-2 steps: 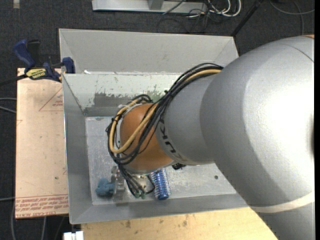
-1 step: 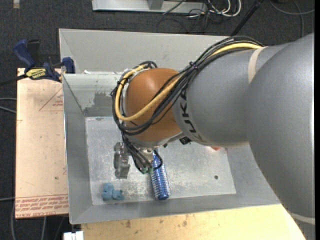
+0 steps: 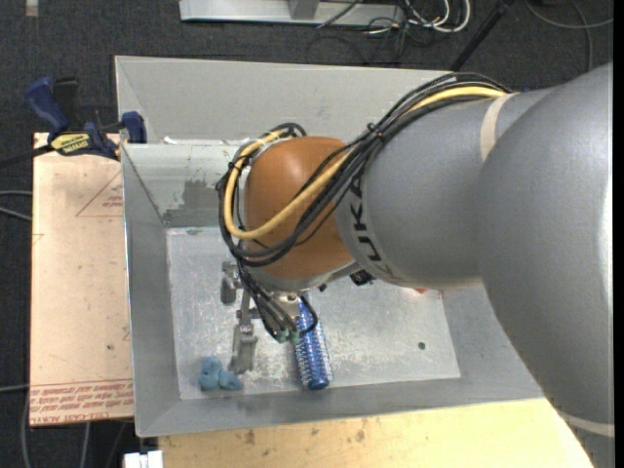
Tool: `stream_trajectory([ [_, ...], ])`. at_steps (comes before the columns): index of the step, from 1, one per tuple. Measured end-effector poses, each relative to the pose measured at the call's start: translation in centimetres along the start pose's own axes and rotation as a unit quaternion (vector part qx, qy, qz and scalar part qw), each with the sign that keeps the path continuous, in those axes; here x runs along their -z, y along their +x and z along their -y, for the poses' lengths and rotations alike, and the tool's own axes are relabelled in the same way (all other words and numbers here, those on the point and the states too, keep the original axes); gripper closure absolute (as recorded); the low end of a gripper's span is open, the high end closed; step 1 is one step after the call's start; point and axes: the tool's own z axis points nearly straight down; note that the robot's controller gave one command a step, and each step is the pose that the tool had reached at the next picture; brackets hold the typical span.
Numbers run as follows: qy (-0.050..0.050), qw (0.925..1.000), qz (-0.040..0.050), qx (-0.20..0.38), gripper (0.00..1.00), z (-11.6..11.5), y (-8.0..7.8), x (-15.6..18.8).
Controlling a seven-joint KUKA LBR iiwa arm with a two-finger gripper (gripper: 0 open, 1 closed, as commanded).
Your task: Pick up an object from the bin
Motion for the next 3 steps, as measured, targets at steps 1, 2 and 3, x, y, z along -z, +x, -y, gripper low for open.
stream_trajectory([
  [1,0.000,0.9911,0.0037,0.133,0.00,0.7,0.9,-9.5],
  [2,0.000,0.9911,-0.0002,0.133,1.00,0.7,1.1,-9.5],
  [3,-0.001,0.9923,0.0054,0.124,1.00,-1.5,-0.9,12.4],
])
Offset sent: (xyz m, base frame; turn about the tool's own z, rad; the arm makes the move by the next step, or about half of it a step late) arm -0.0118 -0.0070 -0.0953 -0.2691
